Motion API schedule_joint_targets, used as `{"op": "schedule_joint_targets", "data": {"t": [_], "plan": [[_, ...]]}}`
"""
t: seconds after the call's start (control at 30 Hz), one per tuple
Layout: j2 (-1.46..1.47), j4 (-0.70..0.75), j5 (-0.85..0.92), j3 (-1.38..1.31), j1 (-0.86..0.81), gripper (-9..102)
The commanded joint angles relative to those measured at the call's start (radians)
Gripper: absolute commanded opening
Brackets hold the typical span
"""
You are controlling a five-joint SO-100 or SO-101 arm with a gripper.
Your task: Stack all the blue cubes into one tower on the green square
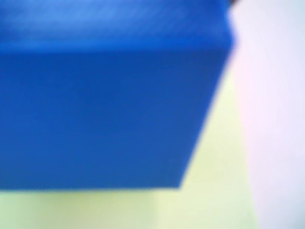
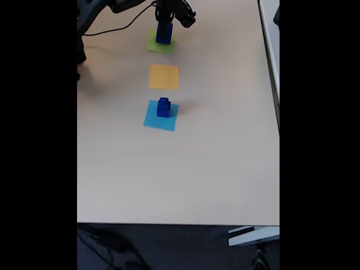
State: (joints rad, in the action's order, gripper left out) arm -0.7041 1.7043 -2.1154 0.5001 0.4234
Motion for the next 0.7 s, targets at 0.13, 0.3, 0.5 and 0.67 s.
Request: {"op": "schedule_joint_targets", "data": {"t": [0.13, 0.3, 0.5, 0.67], "plan": [[-0.009, 0.003, -0.014, -0.055, 0.015, 11], [-0.005, 0.003, -0.008, -0.055, 0.017, 15], [-0.005, 0.003, -0.005, -0.055, 0.017, 21], [-0.003, 0.005, -0.002, -0.055, 0.017, 30]]}}
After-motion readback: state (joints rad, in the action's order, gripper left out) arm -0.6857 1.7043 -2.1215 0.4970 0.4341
